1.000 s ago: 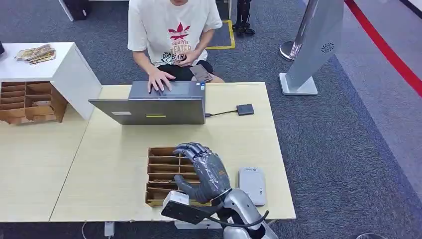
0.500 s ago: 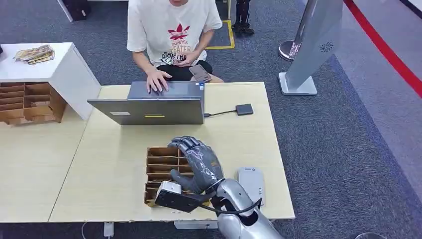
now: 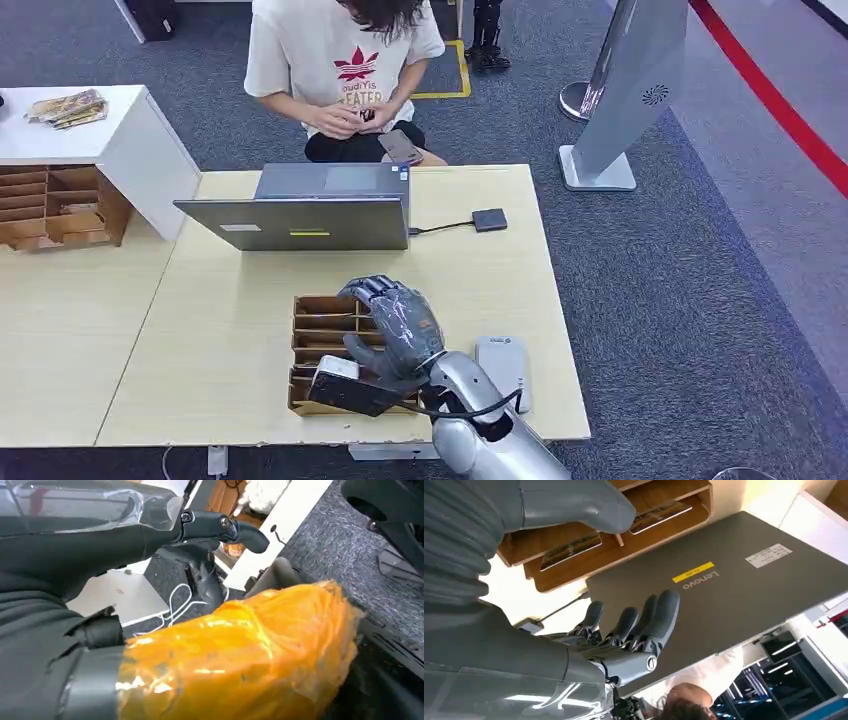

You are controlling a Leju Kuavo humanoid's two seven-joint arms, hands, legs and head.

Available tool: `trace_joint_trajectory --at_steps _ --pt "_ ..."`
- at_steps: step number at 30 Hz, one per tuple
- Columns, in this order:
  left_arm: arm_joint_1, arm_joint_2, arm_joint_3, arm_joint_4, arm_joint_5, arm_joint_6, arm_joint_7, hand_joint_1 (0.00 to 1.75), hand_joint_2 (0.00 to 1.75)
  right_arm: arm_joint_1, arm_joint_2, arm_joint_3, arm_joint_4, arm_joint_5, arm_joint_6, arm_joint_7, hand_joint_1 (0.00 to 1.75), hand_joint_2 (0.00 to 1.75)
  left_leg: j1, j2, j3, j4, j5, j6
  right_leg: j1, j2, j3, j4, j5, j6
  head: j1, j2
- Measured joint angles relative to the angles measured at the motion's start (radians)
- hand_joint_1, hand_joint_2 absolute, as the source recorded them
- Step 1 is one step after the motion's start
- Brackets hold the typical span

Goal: Pass the card to the sensor for recognition and then transmit it.

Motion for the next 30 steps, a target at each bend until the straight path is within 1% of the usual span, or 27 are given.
trace_joint_trajectory --at_steps 12,14,16,17,18,20,26,28,30 --pt "-0.022 -0.007 -0.04 0.0 -0.03 -0.01 0.0 0.0 0.0 -0.022 0.006 0.014 0.033 0.008 0.006 0.0 0.66 1.75 0.001 0.001 0.0 0.0 0.0 0.0 0.001 0.0 0.0 0.0 0.0 0.0 0.0 0.0" --pt "-0.023 -0.007 -0.043 0.0 -0.03 -0.01 0.0 0.0 0.0 -0.022 0.006 0.014 0.033 0.008 0.006 0.0 0.72 1.75 0.001 0.001 0.0 0.0 0.0 0.0 0.001 0.001 0.0 0.0 0.0 0.0 0.0 0.0" --pt "-0.023 -0.007 -0.047 0.0 -0.03 -0.01 0.0 0.0 0.0 -0.022 0.006 0.014 0.033 0.008 0.006 0.0 0.7 1.75 0.001 0.002 0.0 0.0 0.0 0.0 0.001 0.001 0.0 0.0 0.0 0.0 0.0 0.0" --pt "-0.024 -0.007 -0.049 0.0 -0.03 -0.01 0.0 0.0 0.0 -0.023 0.006 0.014 0.034 0.008 0.007 0.0 0.73 1.75 0.001 0.002 0.0 0.0 0.0 0.0 0.001 0.001 0.0 0.0 0.0 0.0 0.0 0.0" --pt "-0.024 -0.007 -0.05 0.0 -0.03 -0.01 0.0 0.0 0.0 -0.023 0.006 0.014 0.034 0.008 0.008 0.0 0.72 1.75 0.001 0.002 0.0 0.0 0.0 0.0 0.001 0.001 0.0 0.0 0.0 0.0 0.0 0.0" --pt "-0.025 -0.008 -0.054 0.0 -0.034 -0.01 0.0 0.0 0.0 -0.025 0.006 0.015 0.039 0.009 0.009 0.0 0.77 1.75 0.001 0.002 0.0 0.0 0.0 0.0 0.001 0.001 0.0 0.0 0.0 0.0 0.0 0.0" --pt "-0.028 -0.01 -0.056 0.0 -0.042 -0.01 -0.001 0.0 0.0 -0.032 0.007 0.02 0.052 0.011 0.015 0.003 0.77 1.75 0.002 0.003 0.0 0.0 0.0 0.0 0.002 0.001 0.0 0.0 0.0 0.0 0.0 0.0" --pt "-0.031 -0.011 -0.058 0.0 -0.048 -0.01 -0.001 0.0 0.0 -0.035 0.008 0.022 0.056 0.016 0.02 0.005 0.7 1.75 0.002 0.003 0.0 0.0 0.0 0.0 0.002 0.001 0.0 0.0 0.0 0.0 0.0 0.0" --pt "-0.034 -0.012 -0.064 0.0 -0.051 -0.01 -0.001 0.0 0.0 -0.037 0.008 0.026 0.06 0.018 0.023 0.006 0.68 1.75 0.002 0.003 0.0 0.0 0.0 0.0 0.002 0.001 0.0 0.0 0.0 0.0 0.0 0.0"
